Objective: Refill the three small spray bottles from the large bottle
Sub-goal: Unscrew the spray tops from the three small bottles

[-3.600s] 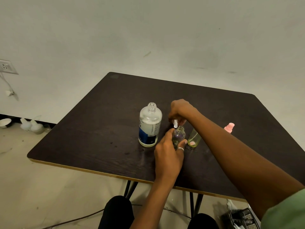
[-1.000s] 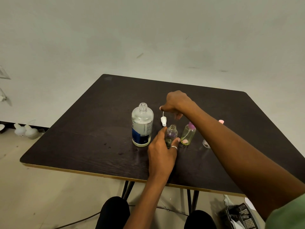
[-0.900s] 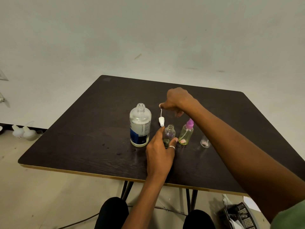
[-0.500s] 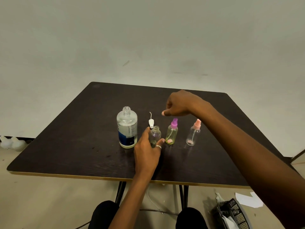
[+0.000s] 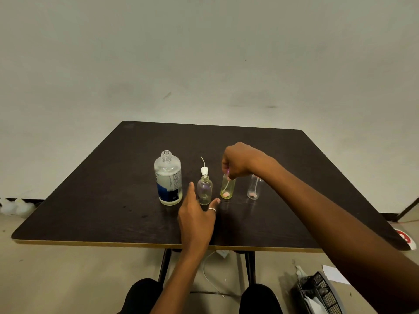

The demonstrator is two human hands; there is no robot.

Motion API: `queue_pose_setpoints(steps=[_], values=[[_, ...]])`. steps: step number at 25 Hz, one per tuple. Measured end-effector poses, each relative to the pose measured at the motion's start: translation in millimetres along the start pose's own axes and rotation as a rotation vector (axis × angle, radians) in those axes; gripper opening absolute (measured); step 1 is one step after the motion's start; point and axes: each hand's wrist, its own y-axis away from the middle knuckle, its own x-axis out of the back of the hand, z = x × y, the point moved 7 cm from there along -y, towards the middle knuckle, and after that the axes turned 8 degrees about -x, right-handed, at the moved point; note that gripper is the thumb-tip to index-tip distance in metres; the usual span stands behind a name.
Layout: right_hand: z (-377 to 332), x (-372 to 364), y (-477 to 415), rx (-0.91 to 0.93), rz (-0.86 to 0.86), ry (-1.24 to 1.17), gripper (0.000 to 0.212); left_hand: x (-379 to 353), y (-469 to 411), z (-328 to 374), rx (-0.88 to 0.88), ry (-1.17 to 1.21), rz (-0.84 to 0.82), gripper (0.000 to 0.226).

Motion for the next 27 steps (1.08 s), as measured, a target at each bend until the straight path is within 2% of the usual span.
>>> queue_pose_setpoints(steps=[3, 6, 10, 13, 18, 22, 27], values=[[-1.6, 0.0, 1.6, 0.004, 0.004, 0.006, 0.012, 9.8, 25.9, 19.1, -0.134, -0.030, 0.113, 0.074], [-1.3, -1.8, 5.8, 0.004, -0.006, 0.017, 0.012, -1.2, 39.0, 36.7, -0.276, -0.031, 0.094, 0.066], [0.3, -4.9, 17.0, 0.001, -0.017, 0.003, 0.009, -27.4, 34.8, 49.7, -0.204, 0.017, -0.085, 0.074], [0.0, -6.1, 25.9, 0.012, -0.013, -0.005, 0.008, -43.5, 25.4, 48.7, -0.200, 0.037, -0.123, 0.075], [1.4, -7.2, 29.9, 0.016, 0.000, -0.018, 0.008, -55.3, 6.6, 44.2, -0.142, 0.133, -0.139, 0.037], [2.1, -6.2, 32.9, 0.023, -0.006, -0.001, 0.009, -55.8, 4.4, 42.2, -0.151, 0.151, -0.140, 0.032], [9.2, 3.2, 40.3, -0.088, 0.105, 0.043, 0.046, -60.0, 0.6, 37.6, -0.107, 0.168, -0.153, 0.039]])
